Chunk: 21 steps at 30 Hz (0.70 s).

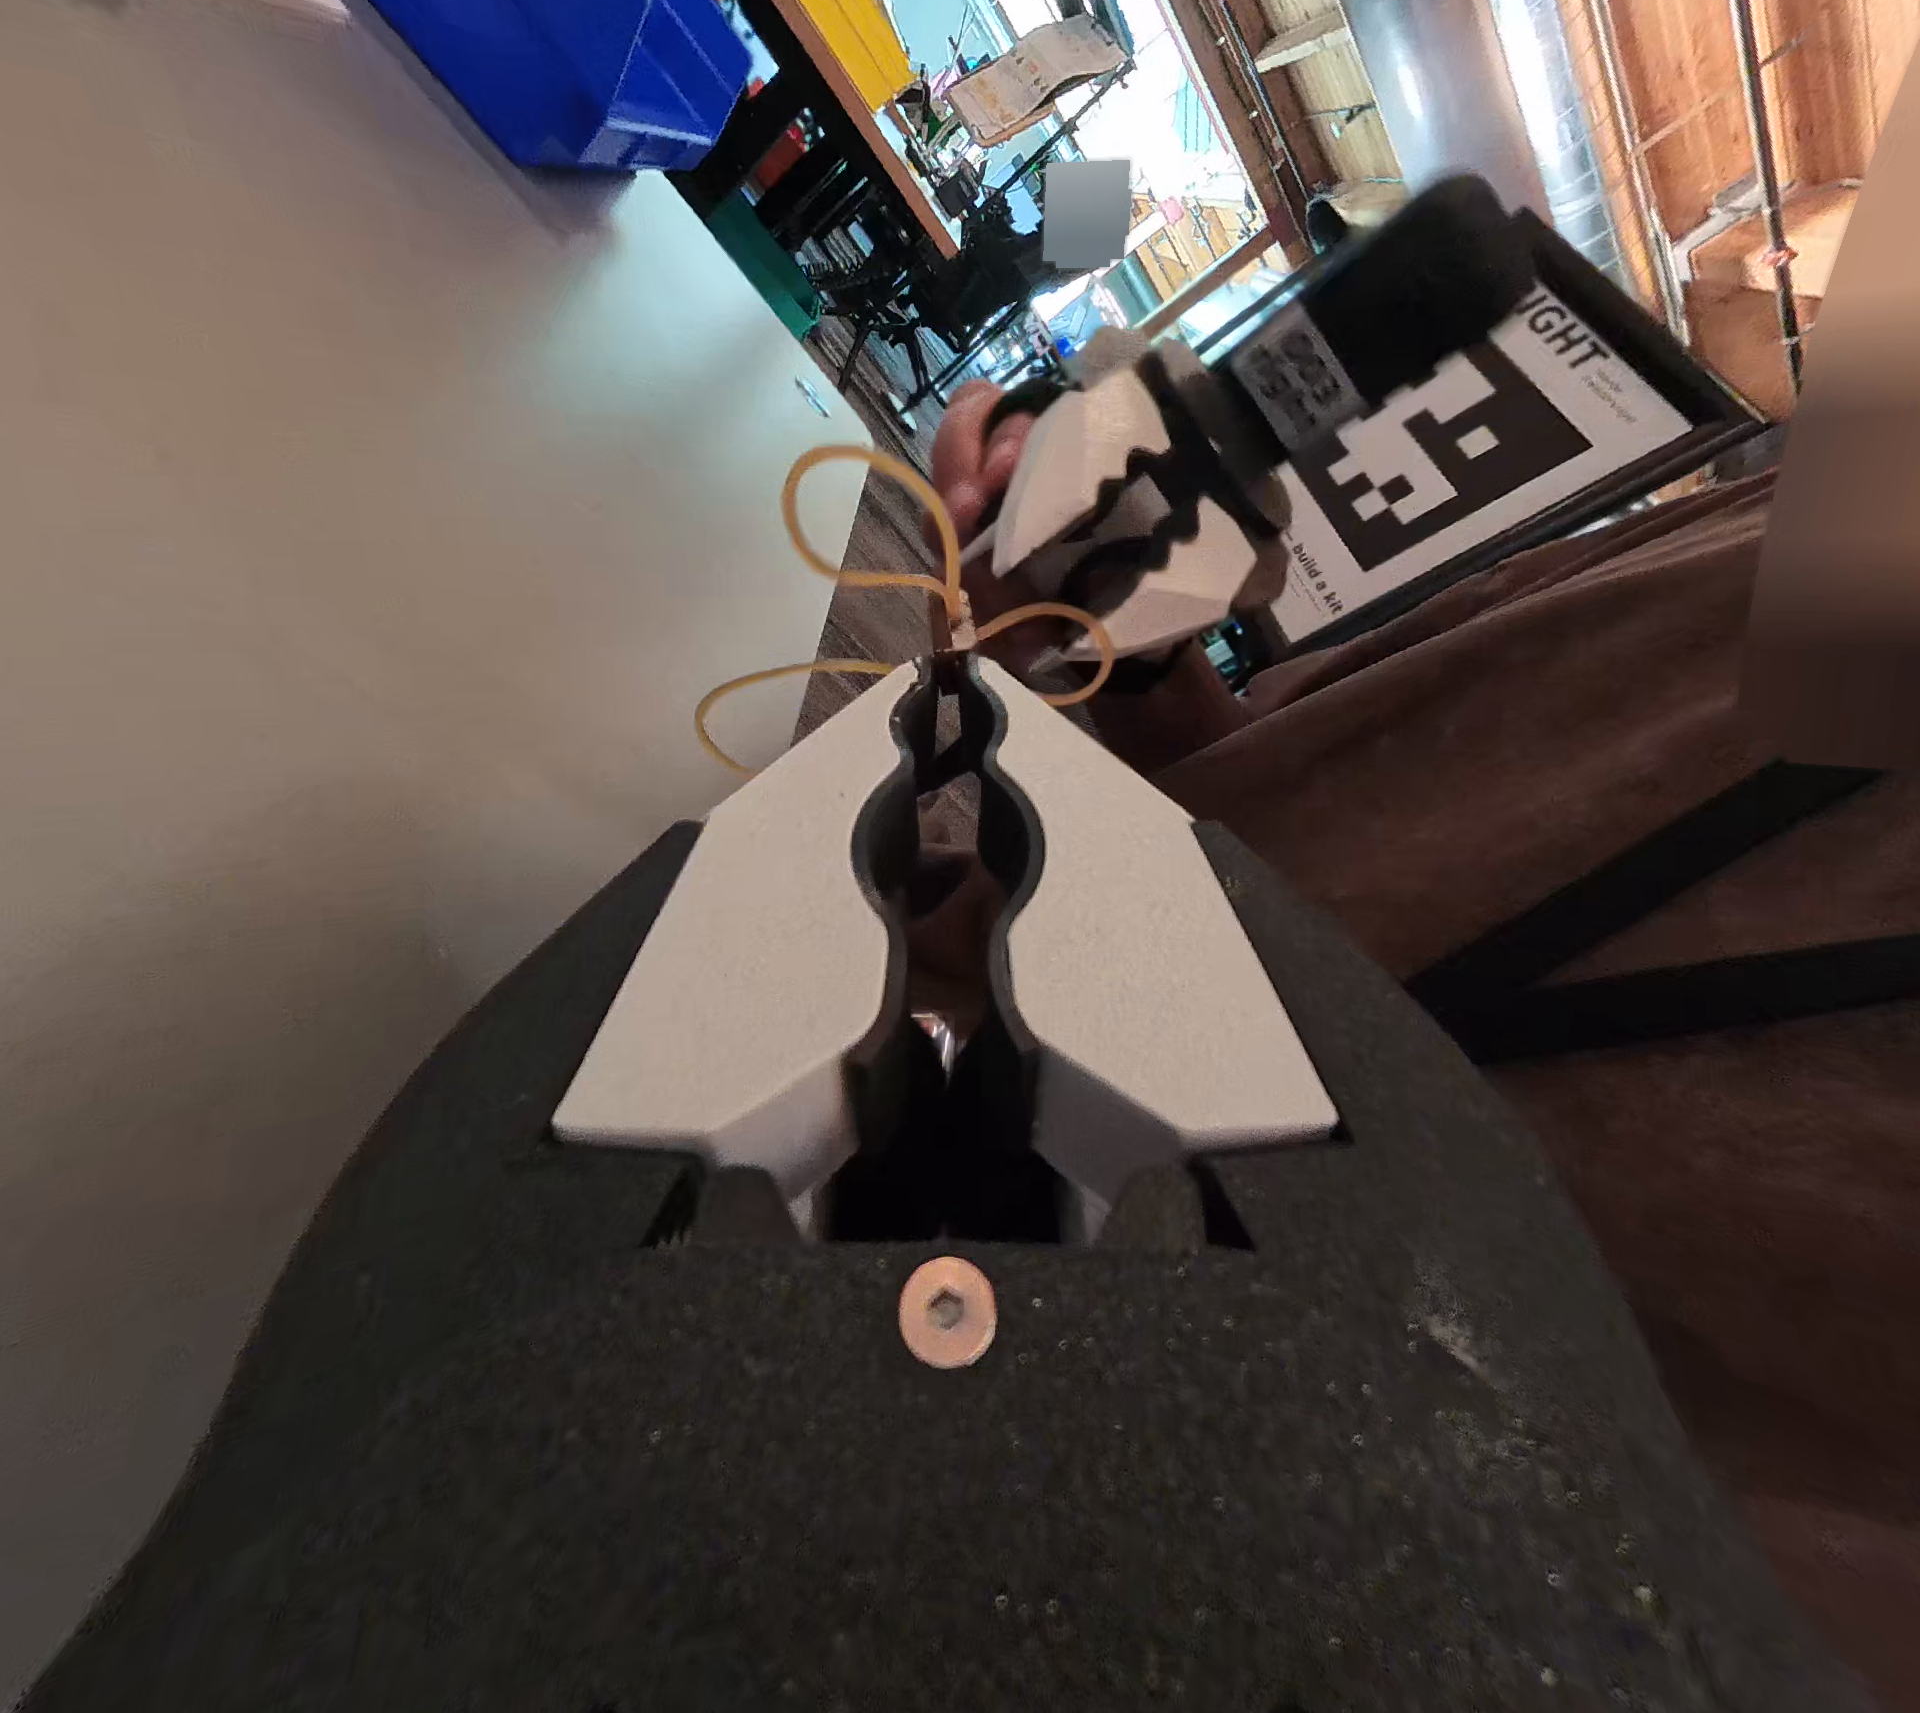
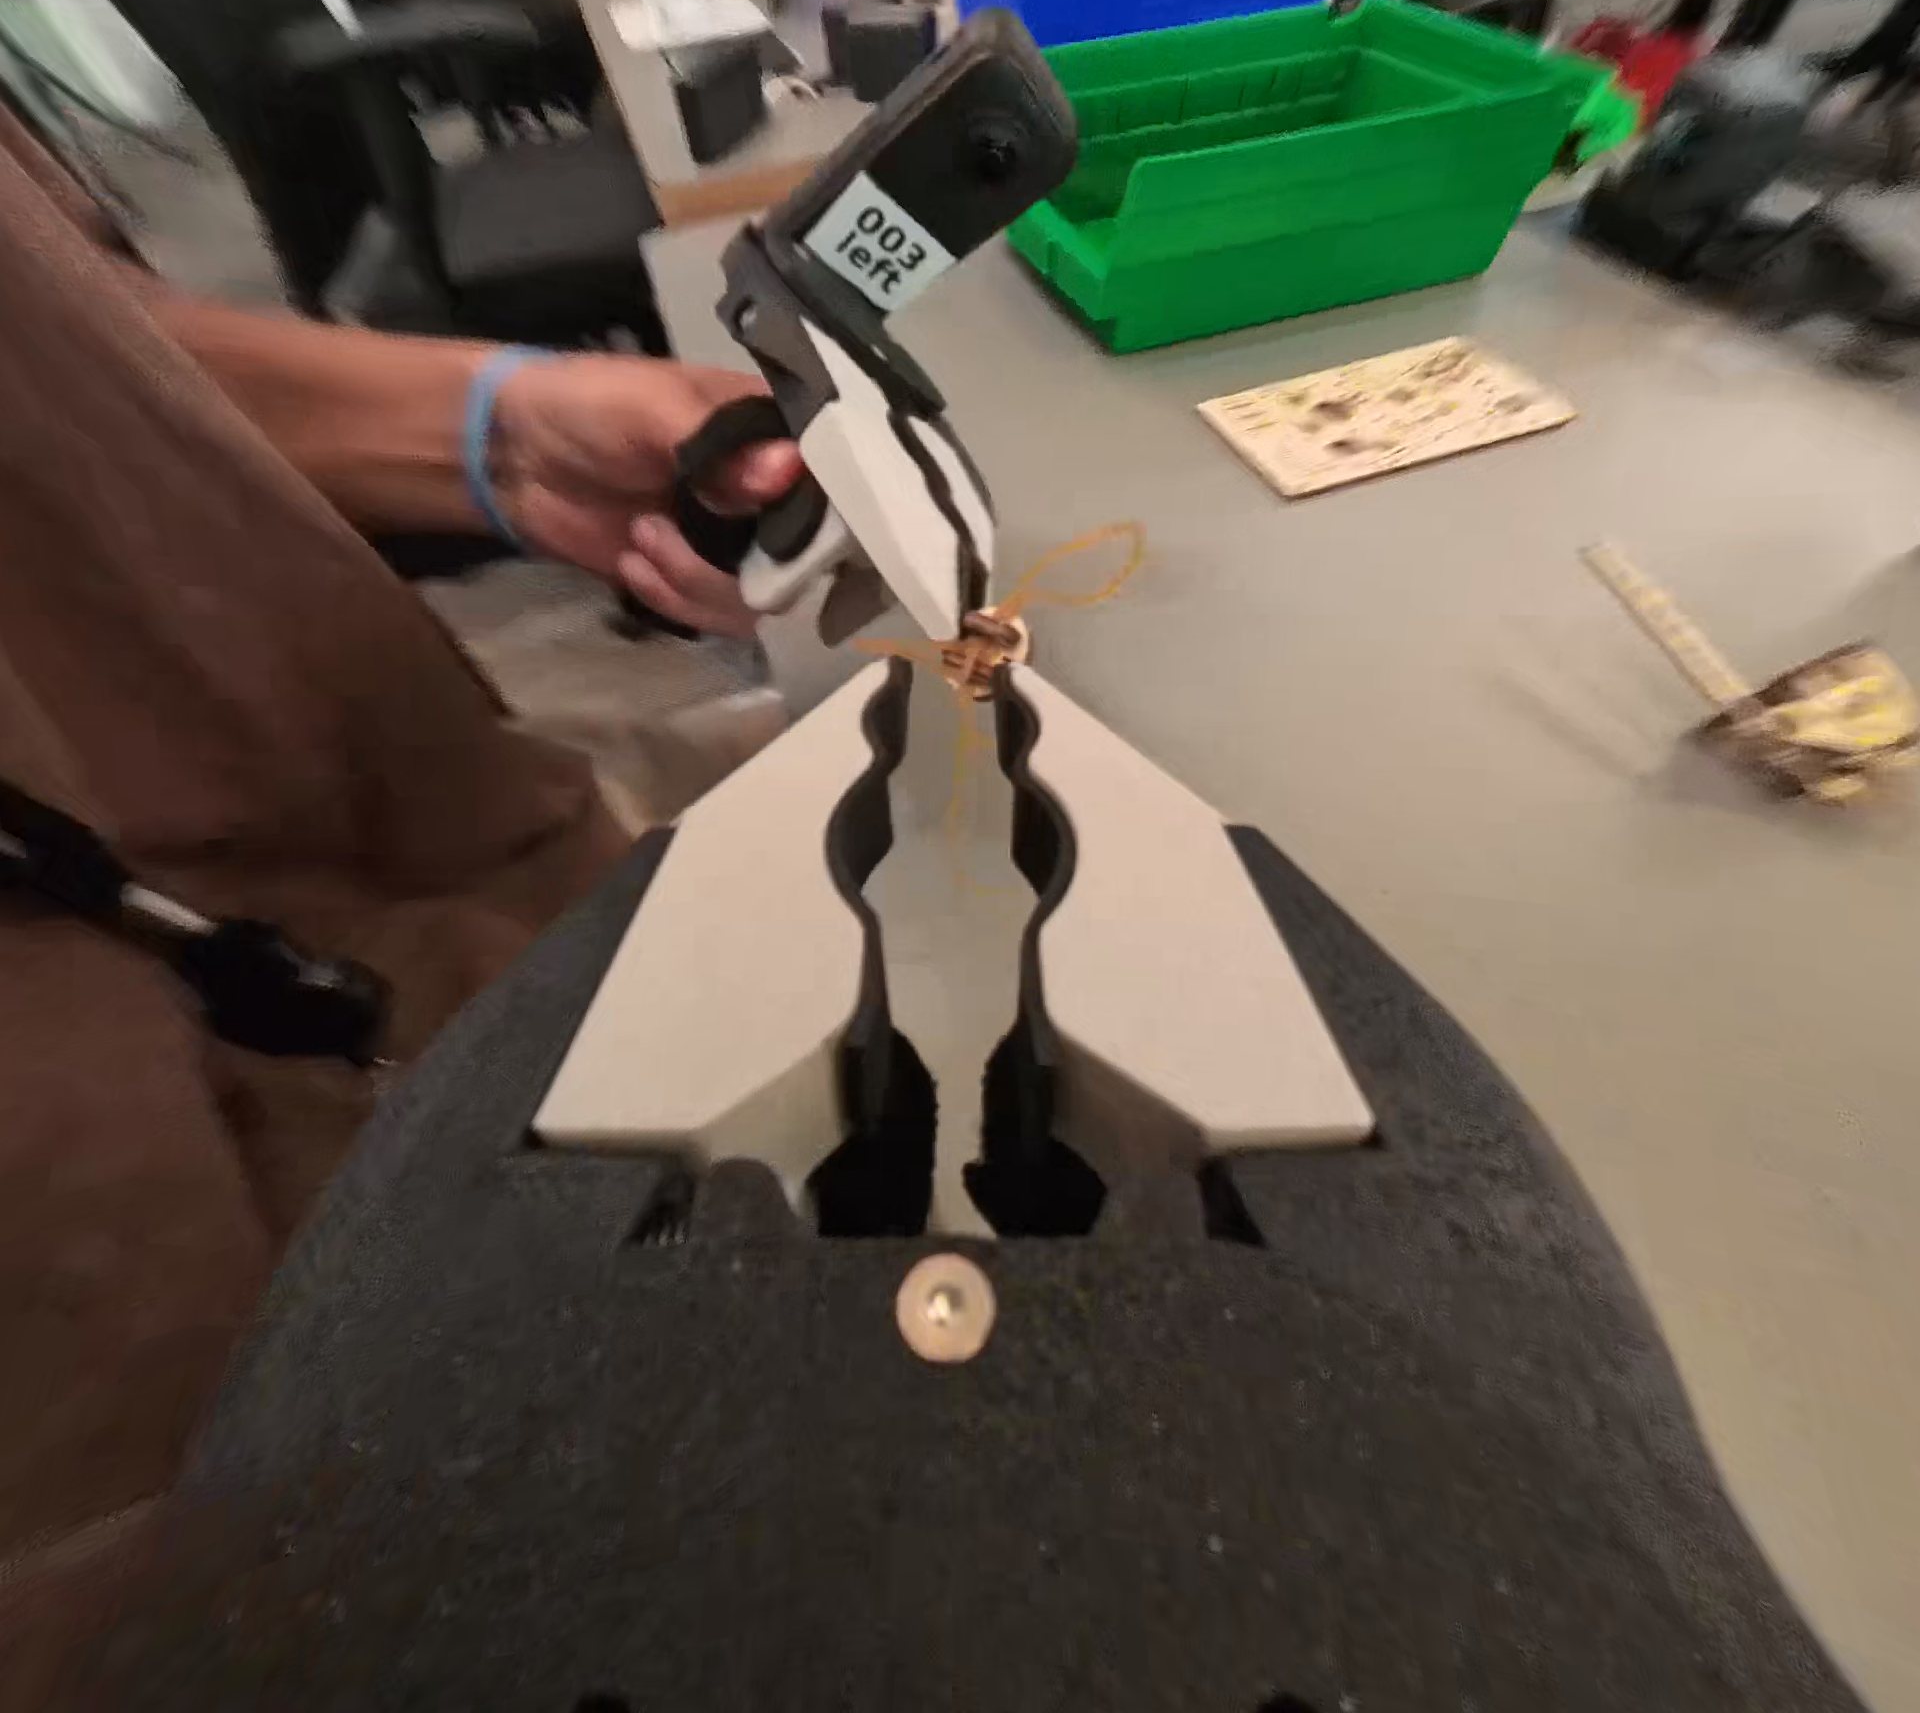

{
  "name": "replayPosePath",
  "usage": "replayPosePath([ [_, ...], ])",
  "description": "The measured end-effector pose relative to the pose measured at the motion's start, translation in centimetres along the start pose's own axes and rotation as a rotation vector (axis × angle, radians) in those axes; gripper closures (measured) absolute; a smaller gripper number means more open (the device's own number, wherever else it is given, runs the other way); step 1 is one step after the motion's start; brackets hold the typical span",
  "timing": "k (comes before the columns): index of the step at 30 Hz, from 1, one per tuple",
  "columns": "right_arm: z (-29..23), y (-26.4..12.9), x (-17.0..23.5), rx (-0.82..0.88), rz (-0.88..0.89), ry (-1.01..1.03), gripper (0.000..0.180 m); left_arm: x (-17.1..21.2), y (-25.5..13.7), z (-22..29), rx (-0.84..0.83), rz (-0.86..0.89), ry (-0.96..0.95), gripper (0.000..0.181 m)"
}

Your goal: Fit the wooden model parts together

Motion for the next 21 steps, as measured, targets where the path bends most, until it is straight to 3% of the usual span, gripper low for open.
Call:
replayPosePath([
  [2, 0.4, 0.3, -0.1, -0.115, 0.013, 0.160, 0.159, -0.1, 0.1, 0.6, 0.007, 0.009, 0.054, 0.179],
  [4, 1.1, 0.1, -0.4, -0.119, 0.053, 0.228, 0.170, -0.2, 0.2, 1.2, -0.005, 0.015, 0.132, 0.179],
  [7, 2.4, -1.4, -0.7, -0.086, 0.111, 0.234, 0.171, -0.4, 0.1, 1.7, -0.031, 0.033, 0.204, 0.179],
  [12, 1.6, -0.4, -0.8, -0.027, -0.006, 0.121, 0.171, -0.2, 0.6, 1.9, -0.018, 0.029, 0.194, 0.179],
  [21, 1.3, -0.4, -0.9, -0.016, -0.034, 0.082, 0.169, -0.3, 0.9, 2.0, -0.014, 0.055, 0.164, 0.179],
])
Point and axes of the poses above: each gripper's, where its closed fingertips meet, y out along the fingers, x out of its underside, z = x × y across the jaws, the point moved 7 cm from there along -y, back along the fingers, and after that the axes turned 9 degrees about -x, right-handed, at the moved point
